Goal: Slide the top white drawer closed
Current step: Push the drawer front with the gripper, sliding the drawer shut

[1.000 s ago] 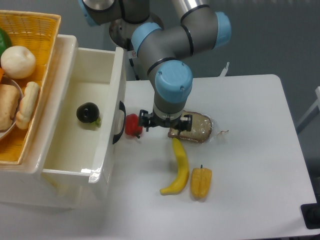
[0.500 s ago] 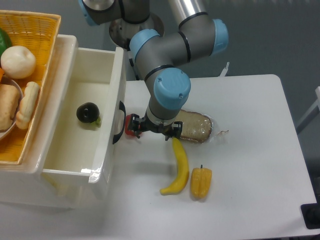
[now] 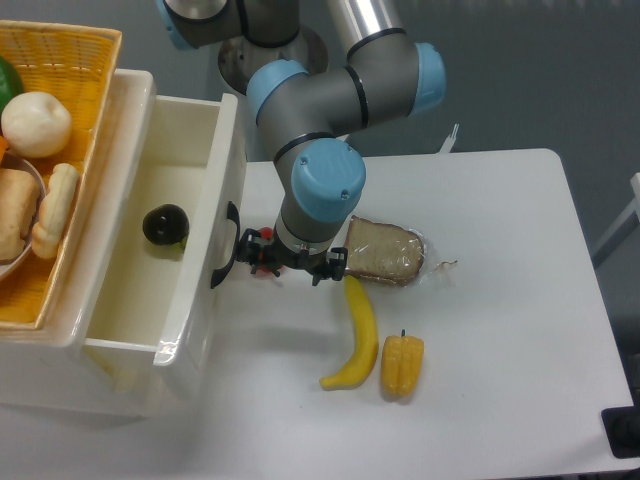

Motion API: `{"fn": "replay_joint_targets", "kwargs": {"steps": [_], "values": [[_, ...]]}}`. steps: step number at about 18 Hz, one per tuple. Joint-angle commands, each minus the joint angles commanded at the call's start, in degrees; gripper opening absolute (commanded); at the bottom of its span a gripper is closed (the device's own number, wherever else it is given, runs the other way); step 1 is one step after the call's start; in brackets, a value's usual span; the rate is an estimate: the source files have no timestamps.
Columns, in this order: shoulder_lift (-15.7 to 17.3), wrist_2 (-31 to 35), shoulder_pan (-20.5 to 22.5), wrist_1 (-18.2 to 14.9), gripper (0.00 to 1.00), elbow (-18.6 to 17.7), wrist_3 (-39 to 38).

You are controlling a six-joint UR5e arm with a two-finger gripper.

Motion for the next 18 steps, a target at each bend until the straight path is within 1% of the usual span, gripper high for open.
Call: {"fn": "replay_joint_targets", "kwargs": {"steps": [11, 18], "values": [[1.0, 0.4, -4.7, 0.3, 1.0, 0.0, 0.0], [0.4, 0.4, -5.8, 0.6, 1.0, 0.2, 1.2]]}}
